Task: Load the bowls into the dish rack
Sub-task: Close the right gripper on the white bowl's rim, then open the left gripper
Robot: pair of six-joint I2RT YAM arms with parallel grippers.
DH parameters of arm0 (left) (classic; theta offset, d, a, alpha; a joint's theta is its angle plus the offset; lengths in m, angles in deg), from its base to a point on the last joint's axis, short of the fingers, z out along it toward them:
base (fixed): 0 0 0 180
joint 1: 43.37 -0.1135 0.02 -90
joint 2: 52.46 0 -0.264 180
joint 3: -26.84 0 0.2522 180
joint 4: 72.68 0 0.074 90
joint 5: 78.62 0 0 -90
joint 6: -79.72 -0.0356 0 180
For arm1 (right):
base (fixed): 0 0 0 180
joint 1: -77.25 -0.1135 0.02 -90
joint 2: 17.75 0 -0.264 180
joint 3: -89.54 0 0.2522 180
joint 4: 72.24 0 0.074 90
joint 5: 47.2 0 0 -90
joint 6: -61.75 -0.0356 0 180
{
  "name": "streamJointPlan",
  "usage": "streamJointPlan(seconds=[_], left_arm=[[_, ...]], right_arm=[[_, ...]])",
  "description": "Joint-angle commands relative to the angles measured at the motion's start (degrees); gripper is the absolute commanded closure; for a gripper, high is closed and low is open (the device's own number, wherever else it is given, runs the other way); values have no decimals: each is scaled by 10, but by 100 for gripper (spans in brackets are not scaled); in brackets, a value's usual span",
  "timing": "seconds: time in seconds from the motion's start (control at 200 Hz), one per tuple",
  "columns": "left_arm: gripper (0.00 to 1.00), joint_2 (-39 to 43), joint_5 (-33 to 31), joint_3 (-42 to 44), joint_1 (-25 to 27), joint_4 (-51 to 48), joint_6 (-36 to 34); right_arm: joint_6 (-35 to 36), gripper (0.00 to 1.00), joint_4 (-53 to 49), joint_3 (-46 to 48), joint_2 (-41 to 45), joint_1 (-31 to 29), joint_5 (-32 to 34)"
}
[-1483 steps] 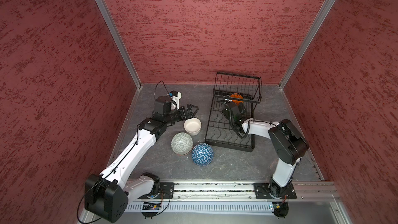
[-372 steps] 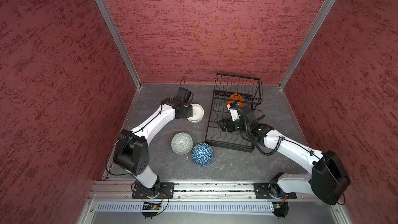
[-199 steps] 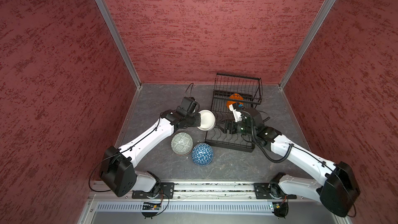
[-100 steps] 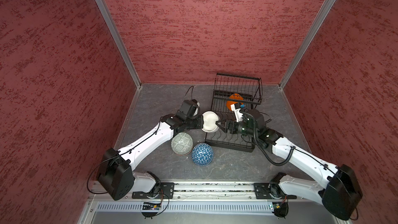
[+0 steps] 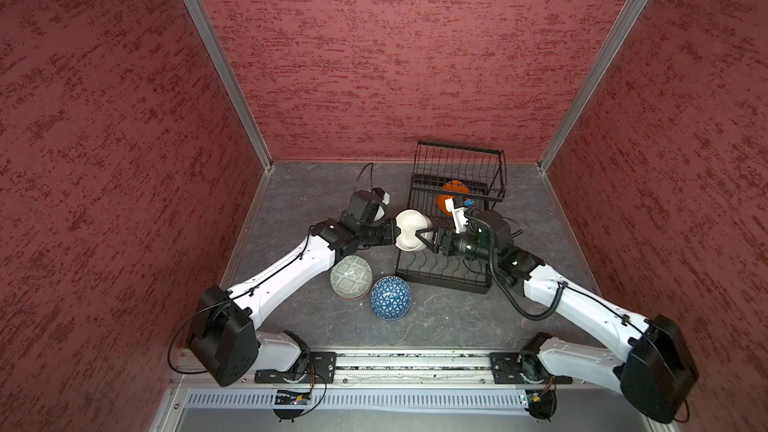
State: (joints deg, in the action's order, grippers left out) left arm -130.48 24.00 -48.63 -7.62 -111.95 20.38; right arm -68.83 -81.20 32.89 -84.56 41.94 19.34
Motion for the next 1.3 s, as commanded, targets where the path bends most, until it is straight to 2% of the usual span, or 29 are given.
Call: streamJointPlan(seconds=[0.0, 0.426, 0.631, 0.817, 1.142, 1.297], left_arm=[[100, -4, 20, -6, 3, 45, 7], [100, -18, 31, -10, 2, 52, 8], [88, -27, 33, -12, 3, 53, 7], [71, -29, 31, -9, 3, 52, 6], [58, -44, 28, -12, 0, 42, 2], [54, -41, 28, -12, -6, 37, 0]], right_arm=[[-19, 32, 39, 7, -2, -2, -13], [-32, 46, 66, 11, -6, -1, -24], [-27, 53, 60, 12, -9, 0, -18], [-19, 56, 45, 14, -9, 0, 4], [-5, 60, 27, 15, -13, 0, 56], [26, 60, 3, 12, -15, 0, 91]])
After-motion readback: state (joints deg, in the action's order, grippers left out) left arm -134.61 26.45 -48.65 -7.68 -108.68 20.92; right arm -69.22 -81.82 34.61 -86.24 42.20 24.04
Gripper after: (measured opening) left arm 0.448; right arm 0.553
